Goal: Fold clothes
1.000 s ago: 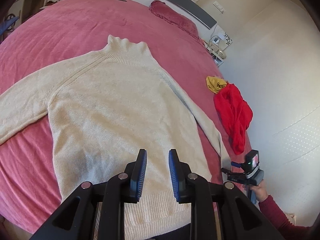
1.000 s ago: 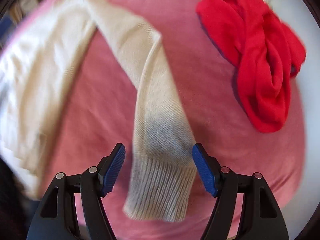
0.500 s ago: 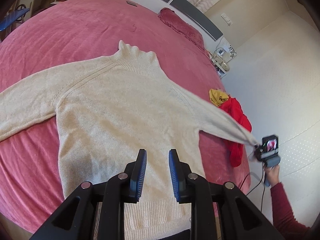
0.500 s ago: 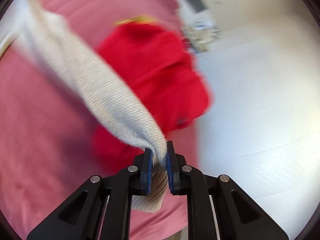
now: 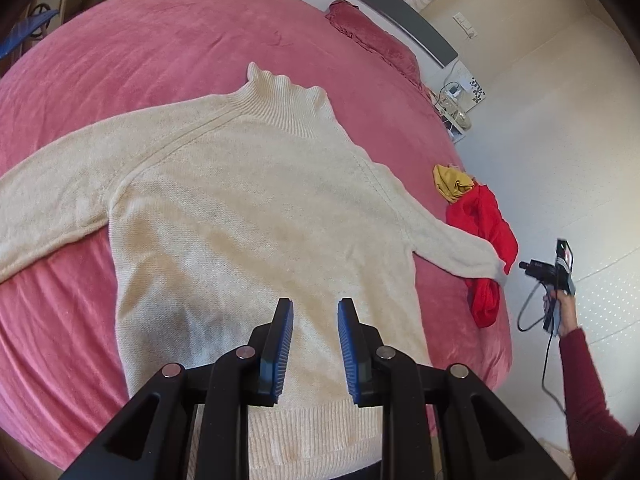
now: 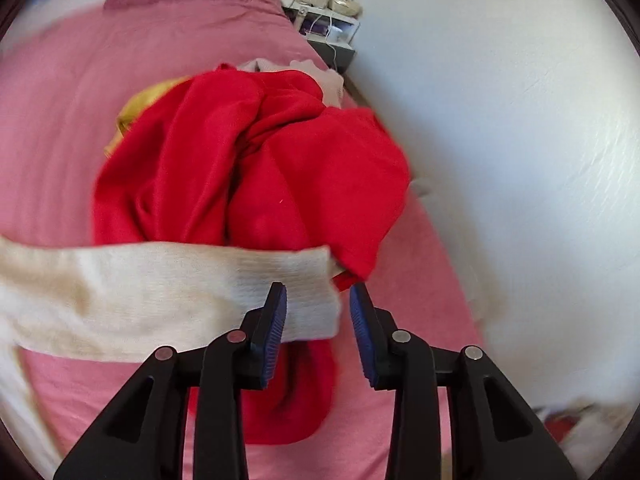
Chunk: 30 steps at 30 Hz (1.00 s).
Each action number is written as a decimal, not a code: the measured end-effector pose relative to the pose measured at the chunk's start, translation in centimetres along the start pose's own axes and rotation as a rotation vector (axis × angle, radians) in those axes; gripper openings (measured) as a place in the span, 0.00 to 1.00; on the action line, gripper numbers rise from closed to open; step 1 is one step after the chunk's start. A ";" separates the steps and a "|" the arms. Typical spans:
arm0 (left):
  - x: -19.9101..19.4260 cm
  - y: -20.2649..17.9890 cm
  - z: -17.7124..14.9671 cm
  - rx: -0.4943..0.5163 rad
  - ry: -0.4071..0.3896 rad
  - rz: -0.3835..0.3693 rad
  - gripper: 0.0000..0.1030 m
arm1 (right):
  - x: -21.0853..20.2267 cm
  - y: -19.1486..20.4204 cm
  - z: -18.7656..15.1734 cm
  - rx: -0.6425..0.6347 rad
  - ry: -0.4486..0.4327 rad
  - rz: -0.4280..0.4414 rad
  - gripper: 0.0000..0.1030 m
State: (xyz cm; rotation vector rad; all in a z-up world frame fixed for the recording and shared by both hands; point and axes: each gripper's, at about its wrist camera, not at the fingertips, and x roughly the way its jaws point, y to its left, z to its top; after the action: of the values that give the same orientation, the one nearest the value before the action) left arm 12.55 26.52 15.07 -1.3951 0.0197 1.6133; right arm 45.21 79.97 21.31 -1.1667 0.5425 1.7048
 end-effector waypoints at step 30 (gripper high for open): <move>14.1 7.0 26.9 0.109 -0.055 0.156 0.24 | 13.0 51.8 5.2 -0.190 0.339 0.993 0.58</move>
State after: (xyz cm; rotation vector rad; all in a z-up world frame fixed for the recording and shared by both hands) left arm -10.51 46.84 9.72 -1.2908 0.1854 1.7518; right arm -4.11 67.36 4.36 -1.4516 1.3544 2.4220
